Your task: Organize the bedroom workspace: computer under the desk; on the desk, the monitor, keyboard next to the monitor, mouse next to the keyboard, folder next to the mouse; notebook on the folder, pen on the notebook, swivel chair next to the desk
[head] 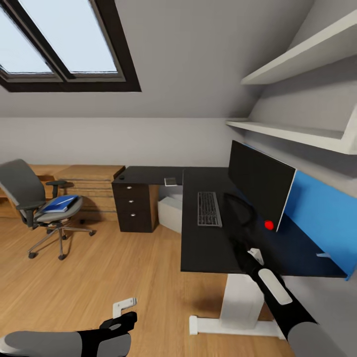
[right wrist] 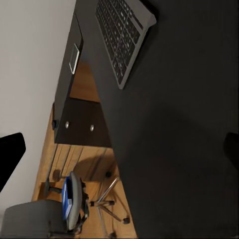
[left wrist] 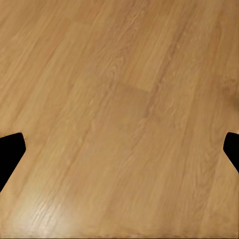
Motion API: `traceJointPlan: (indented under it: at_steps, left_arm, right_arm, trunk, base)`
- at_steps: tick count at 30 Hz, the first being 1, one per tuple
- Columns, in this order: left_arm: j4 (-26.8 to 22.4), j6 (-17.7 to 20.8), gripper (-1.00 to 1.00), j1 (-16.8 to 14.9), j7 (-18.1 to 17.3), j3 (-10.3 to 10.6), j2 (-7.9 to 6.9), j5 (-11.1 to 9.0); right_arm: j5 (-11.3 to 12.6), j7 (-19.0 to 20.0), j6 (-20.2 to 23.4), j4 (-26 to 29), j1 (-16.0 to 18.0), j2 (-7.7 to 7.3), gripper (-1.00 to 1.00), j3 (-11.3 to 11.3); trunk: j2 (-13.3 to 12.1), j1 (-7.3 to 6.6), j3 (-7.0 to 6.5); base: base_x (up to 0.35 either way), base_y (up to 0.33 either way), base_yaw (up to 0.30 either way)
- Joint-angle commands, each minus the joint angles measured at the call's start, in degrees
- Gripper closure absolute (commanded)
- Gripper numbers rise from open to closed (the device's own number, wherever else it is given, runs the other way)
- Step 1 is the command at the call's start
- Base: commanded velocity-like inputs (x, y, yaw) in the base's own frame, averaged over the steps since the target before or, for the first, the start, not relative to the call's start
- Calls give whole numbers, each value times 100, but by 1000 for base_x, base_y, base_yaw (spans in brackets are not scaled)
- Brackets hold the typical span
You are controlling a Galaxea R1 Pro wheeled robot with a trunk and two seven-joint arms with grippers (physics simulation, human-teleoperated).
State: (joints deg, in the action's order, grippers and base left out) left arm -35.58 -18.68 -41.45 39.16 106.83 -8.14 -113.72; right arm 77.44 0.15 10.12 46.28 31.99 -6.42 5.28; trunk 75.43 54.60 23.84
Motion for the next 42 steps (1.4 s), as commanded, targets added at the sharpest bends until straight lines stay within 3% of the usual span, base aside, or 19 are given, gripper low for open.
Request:
traceJointPlan:
  at_steps: [1,4,10,14,20,21,25,26,28,29,32,35,42]
  left_arm:
    - [-9,-31,-100,-12,13,38,-2,-35]
    - [22,-26,-100,-12,10,39,-3,-36]
    - [61,-22,-100,-12,10,39,-4,-33]
    - [67,-22,-100,-12,5,44,-2,-29]
    - [69,-28,-100,-12,4,167,-8,-30]
    - [69,-29,-100,-12,4,223,-6,-29]
    - [69,-34,-100,-12,4,329,-5,-28]
    - [66,-36,-100,-12,4,359,-4,-28]
    - [59,-37,-100,-12,4,380,-4,-28]
    - [49,-38,-100,-12,0,394,-4,-28]
    - [35,-44,-100,-10,-3,408,-4,-28]
    - [29,-54,-100,-6,-4,414,-4,-28]
    - [16,-86,-100,33,-3,417,-6,-21]
  right_arm:
    - [-2,0,1,0,3,6,-100,50]
    - [-134,-3,0,-4,2,49,-100,159]
    - [-683,-6,-6,-32,-18,240,-100,499]
    - [-1382,-6,-147,-42,-73,323,-100,641]
    - [-2622,-14,-916,-118,-482,585,-100,716]
    - [-2949,-19,-1088,-256,-589,649,-100,724]
    - [-3697,-27,-1438,-690,-724,803,-100,732]
    - [-4076,-34,-1649,-972,-757,885,-100,732]
    - [-4427,-40,-1885,-1306,-779,959,-100,731]
    - [-4716,-44,-2133,-1665,-793,1018,-100,730]
    - [-5096,-48,-2650,-2357,-807,1081,-100,738]
    - [-5255,-51,-3135,-2872,-813,1106,-100,733]
    - [-5284,-24,-3604,-3483,-822,1117,-100,695]
  trunk:
    - [5,-3,7]
    - [5,-3,7]
    - [5,-3,7]
    - [5,-3,7]
    - [5,-3,7]
    - [5,-3,7]
    - [5,-3,7]
    - [5,-3,7]
    - [5,-3,7]
    - [5,-3,7]
    - [5,-3,7]
    - [5,-3,7]
    - [5,-3,7]
  base:
    - [-334,0,0]
    - [-334,0,0]
    - [-334,0,0]
    - [-334,0,0]
    - [-333,0,0]
    - [-279,0,0]
    - [-172,0,0]
    - [-76,0,0]
    - [-55,0,0]
    - [-31,0,0]
    - [-19,0,0]
    - [-8,0,0]
    - [-2,157,0]
